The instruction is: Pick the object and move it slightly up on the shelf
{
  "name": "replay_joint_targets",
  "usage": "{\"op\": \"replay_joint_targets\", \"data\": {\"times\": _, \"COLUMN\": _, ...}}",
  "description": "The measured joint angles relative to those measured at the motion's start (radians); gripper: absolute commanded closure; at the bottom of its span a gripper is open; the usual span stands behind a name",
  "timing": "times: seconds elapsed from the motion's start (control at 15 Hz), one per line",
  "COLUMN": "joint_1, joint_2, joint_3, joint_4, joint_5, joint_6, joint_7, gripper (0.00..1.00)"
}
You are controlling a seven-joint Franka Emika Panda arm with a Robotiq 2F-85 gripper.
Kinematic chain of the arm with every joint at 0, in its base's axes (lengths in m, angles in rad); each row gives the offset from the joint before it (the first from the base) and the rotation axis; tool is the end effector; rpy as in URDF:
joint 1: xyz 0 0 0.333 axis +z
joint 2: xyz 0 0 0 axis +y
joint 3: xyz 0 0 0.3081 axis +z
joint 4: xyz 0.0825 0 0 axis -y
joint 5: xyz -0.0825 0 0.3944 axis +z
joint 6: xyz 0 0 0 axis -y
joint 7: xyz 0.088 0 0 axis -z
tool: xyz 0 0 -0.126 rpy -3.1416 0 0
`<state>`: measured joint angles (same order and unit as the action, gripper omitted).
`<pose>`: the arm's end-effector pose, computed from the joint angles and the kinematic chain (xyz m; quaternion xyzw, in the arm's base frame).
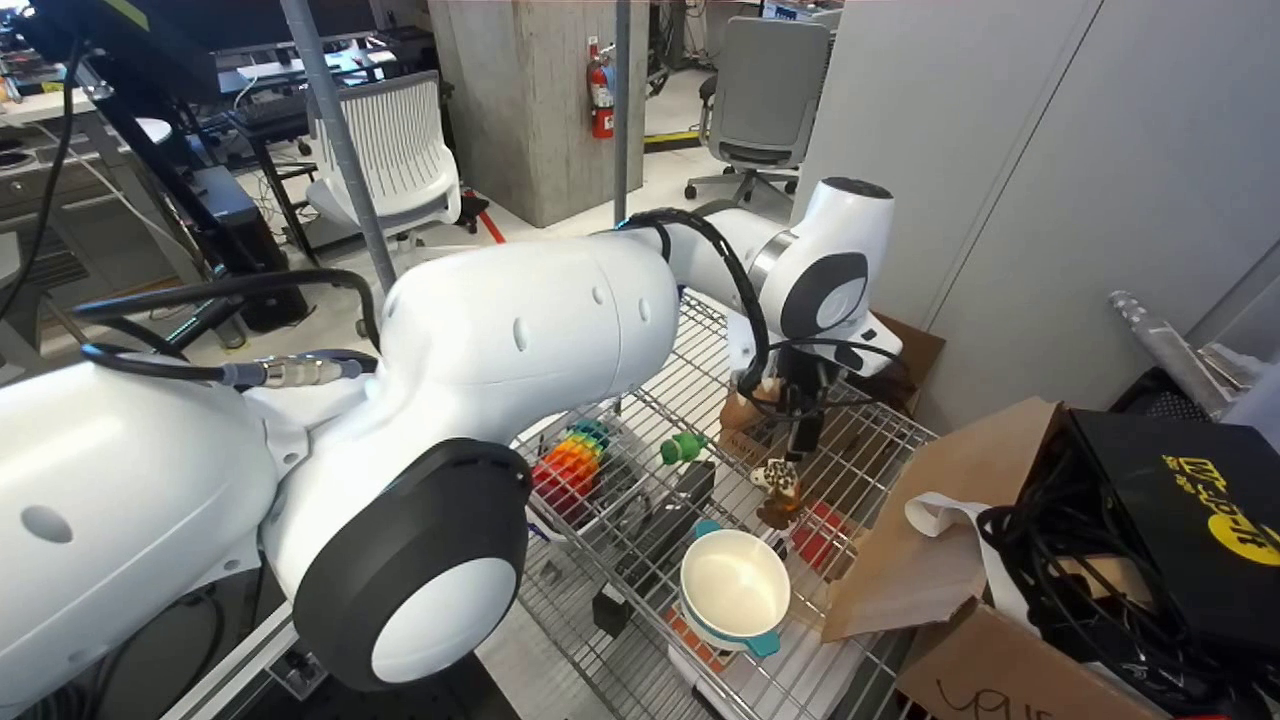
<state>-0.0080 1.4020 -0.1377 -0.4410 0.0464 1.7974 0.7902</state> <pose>0.8011 -0.0453 0.1494 0.9128 -0.4054 -0.0032 0.0501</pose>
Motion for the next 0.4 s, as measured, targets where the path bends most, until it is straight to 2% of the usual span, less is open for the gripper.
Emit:
{"op": "replay_joint_targets", "data": {"times": 0.2, "joint_1": -0.022, "joint_2": -0.021, "joint_3": 0.059, "joint_4": -0.006, "joint_5": 0.024, "joint_6": -0.074, "joint_7": -0.049, "gripper": 0.0}}
{"op": "replay_joint_targets", "data": {"times": 0.4, "joint_1": -0.025, "joint_2": -0.021, "joint_3": 0.064, "joint_4": -0.01, "joint_5": 0.021, "joint_6": -0.076, "joint_7": -0.052, "gripper": 0.0}}
